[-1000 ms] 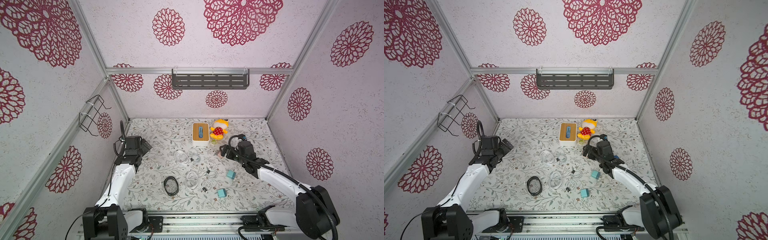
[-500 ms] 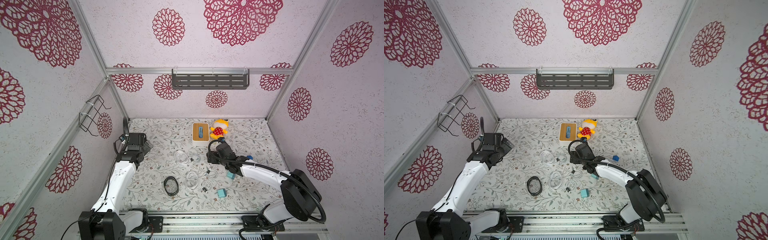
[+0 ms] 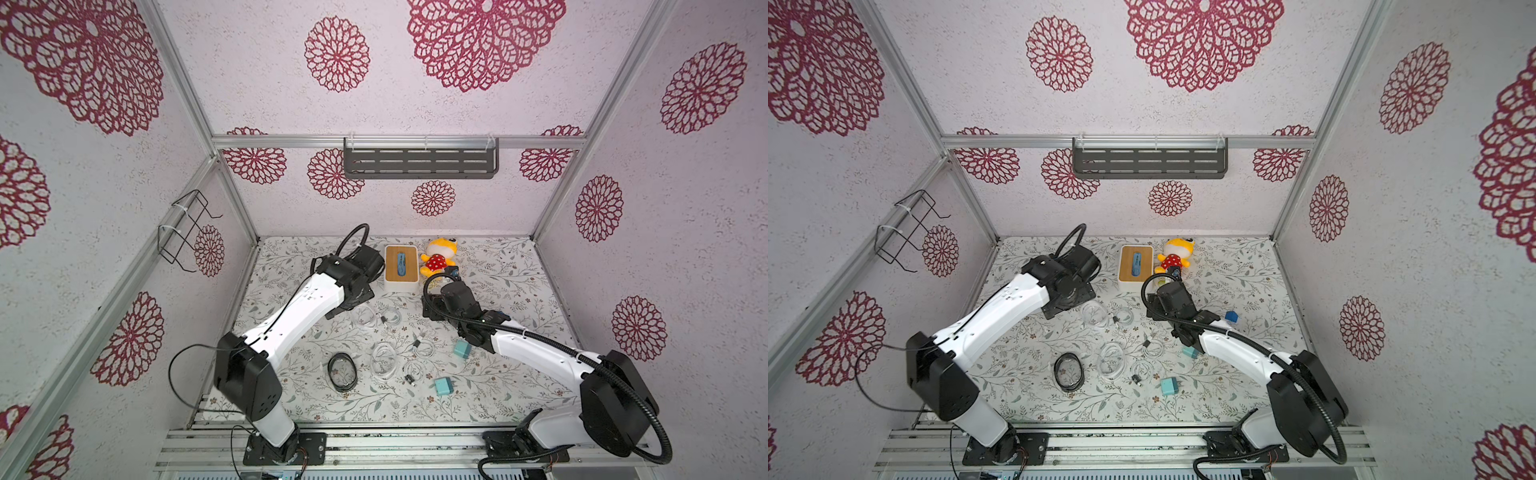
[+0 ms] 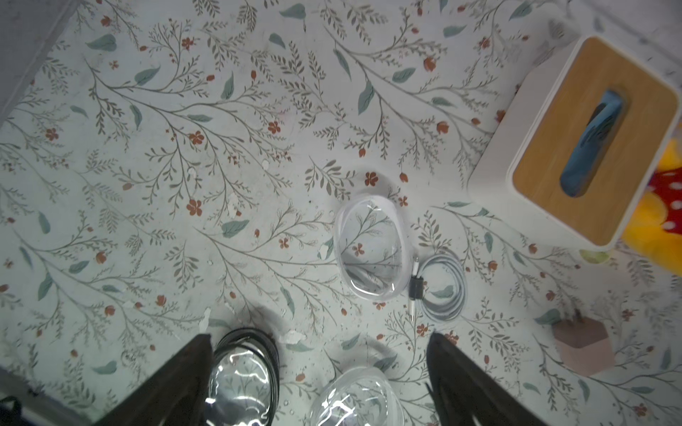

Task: Pack away charging kits
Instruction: Pick up the storage bag at the center of the board.

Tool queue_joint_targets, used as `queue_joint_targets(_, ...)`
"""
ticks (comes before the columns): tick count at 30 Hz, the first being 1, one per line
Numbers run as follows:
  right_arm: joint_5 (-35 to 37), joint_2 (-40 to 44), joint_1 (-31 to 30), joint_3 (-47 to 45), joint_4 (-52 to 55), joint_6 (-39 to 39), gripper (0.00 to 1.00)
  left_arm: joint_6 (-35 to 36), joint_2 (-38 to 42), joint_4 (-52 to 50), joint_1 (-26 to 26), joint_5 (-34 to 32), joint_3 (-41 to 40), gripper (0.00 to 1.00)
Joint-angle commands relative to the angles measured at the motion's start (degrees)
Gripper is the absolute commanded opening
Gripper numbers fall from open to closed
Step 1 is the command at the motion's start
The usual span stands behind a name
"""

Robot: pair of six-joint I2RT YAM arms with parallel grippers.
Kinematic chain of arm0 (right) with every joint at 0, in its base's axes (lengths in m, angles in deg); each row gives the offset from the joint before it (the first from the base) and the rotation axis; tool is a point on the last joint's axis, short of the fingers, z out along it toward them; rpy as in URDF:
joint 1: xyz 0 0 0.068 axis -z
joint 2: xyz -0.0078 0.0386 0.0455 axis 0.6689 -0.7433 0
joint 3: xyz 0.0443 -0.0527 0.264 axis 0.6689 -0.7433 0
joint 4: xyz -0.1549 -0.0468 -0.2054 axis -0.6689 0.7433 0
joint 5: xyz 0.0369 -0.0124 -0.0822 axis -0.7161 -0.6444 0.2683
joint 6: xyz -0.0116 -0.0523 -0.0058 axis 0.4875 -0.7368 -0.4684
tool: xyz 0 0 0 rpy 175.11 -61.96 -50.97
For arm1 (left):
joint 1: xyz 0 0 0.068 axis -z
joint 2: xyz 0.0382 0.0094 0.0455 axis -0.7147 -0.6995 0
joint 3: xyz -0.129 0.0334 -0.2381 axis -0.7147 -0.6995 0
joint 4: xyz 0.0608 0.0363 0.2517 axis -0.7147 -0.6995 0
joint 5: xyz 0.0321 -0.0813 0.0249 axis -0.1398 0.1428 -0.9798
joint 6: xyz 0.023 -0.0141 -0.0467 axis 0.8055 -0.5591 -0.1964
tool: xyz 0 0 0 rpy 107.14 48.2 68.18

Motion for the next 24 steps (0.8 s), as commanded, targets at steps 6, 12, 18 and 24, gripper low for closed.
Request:
queue_joint_targets(6,-2.4,4.6,3.6,-4.4,-4.5,0.5,0.83,-6.4,-19.2,-14.6,1.8,1.0,17.3,0.87)
queue_joint_targets(12,-3.4,5.2,4.8,-5.1,-3.8,1.6,0.82,-4.1,-31.6,-17.7,0.4,3.4,29.7,0.84)
queue_joint_targets(18,-4.6,5.2,5.4,-5.5,-4.2,2.1,0.82,-3.6,-38.1,-19.6,-0.7,4.4,34.9,0.82)
queue_joint_targets(24,-6.0,2.8,5.6,-4.4,-4.4,2.1,0.82,-3.1,-38.4,-16.8,-1.5,6.1,32.3,0.81)
